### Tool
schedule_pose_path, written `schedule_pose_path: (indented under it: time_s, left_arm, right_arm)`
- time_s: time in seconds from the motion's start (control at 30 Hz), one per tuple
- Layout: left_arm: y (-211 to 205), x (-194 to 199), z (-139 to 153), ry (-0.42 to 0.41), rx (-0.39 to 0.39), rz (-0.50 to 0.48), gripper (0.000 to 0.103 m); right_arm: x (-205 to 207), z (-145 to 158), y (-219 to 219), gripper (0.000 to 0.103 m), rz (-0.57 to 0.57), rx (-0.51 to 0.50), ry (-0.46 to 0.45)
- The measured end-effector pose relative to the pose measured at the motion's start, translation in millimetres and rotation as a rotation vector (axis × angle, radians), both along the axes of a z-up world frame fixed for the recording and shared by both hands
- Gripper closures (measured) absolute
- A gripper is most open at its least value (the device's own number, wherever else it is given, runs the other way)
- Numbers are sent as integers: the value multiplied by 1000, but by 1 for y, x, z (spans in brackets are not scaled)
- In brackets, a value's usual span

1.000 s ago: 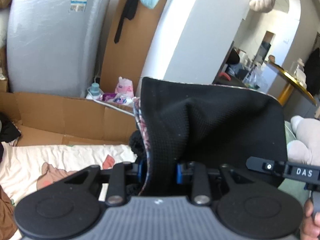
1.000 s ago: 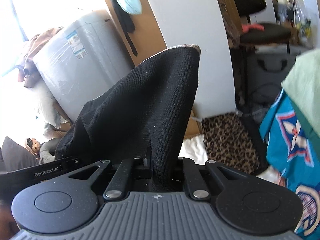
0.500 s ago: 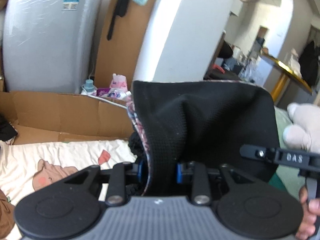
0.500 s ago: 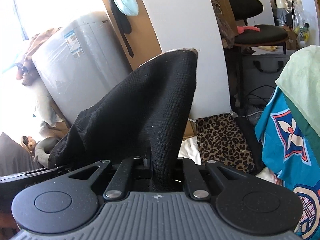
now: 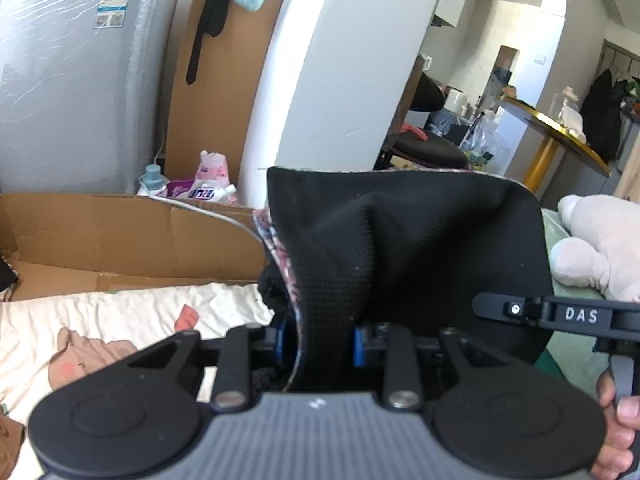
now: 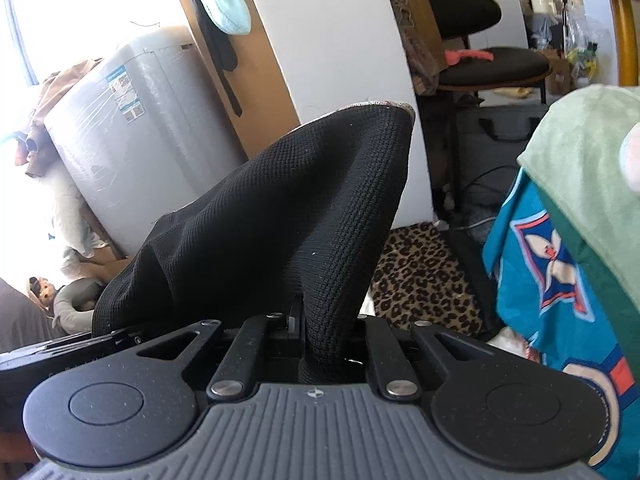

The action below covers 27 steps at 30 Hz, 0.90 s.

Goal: Fold clothes
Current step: 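Lift the folded black garment off the sheet with both grippers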

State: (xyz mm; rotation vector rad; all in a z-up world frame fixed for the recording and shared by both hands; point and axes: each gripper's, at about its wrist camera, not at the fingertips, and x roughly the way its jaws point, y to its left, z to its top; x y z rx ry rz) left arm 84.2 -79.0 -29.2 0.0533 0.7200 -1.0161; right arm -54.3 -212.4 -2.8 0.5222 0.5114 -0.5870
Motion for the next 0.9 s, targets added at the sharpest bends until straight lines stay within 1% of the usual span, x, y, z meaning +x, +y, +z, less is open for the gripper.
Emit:
schedule_pose_path:
  time_s: [0.13, 0.23, 0.33, 0.47, 0.63, 0.7, 0.83, 0.9]
  left_arm:
    - [-6, -6, 2, -2, -15, -18, 71]
    - [-11, -11, 4, 1, -23, -28, 71]
    - [-14, -11, 3, 27, -31, -20, 71]
    - [-24, -10, 0, 40, -33, -27, 71]
    - [-42, -10, -6, 14, -29, -50, 71]
    - [-50, -10, -8, -6, -28, -64, 71]
    - [-70, -6, -19, -21, -12, -93, 71]
    - [-79, -4, -27, -22, -2, -103, 71]
  right_arm:
    - [-11, 5, 3, 94, -21, -32, 8]
    - [-15, 7, 1, 94, -40, -38, 9]
    - [-15, 7, -2, 94, -41, -50, 16]
    - [-13, 4, -11, 94, -46, -57, 29]
    - [-7, -1, -28, 94, -37, -68, 40]
    - [-6, -5, -40, 94, -41, -44, 31]
    - [4, -18, -59, 94, -41, -74, 84]
    - [8, -25, -69, 94, -49, -66, 91]
